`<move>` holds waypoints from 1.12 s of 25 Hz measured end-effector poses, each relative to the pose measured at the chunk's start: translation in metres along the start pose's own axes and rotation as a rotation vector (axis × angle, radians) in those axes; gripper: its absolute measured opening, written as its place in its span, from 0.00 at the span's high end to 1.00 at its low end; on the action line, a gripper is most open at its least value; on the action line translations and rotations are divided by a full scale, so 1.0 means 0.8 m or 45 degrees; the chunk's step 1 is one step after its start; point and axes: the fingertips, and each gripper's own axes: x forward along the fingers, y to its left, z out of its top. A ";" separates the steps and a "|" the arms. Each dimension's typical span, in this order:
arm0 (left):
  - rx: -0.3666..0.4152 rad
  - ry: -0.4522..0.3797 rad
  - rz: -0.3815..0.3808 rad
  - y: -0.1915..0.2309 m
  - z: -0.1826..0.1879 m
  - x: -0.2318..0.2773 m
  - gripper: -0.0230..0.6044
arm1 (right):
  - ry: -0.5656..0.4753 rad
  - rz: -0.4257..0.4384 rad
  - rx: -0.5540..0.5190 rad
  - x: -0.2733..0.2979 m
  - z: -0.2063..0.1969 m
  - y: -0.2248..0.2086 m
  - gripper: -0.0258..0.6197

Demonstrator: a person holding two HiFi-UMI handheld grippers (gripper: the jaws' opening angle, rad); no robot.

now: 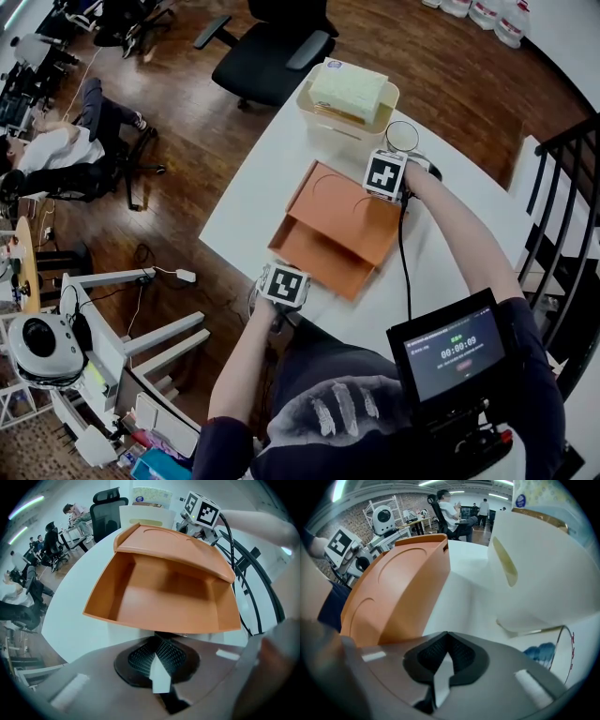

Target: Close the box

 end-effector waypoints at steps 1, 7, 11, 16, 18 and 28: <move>0.000 -0.002 0.005 0.002 0.002 -0.001 0.94 | 0.004 -0.001 -0.001 0.000 0.000 0.000 0.95; -0.017 -0.014 -0.058 -0.009 0.002 0.006 0.94 | 0.021 0.000 0.013 0.000 -0.003 0.002 0.95; -0.001 -0.005 -0.020 -0.002 0.006 -0.001 0.94 | 0.029 0.008 -0.007 -0.001 -0.002 0.001 0.95; -0.008 -0.009 -0.039 -0.004 0.008 0.005 0.94 | 0.016 0.007 0.001 -0.001 -0.001 0.000 0.95; -0.014 -0.010 -0.058 -0.006 0.007 0.008 0.94 | 0.013 0.000 0.013 0.000 -0.001 0.000 0.95; 0.010 -0.016 -0.037 -0.001 0.013 0.002 0.94 | 0.040 0.000 -0.024 -0.001 -0.004 -0.001 0.95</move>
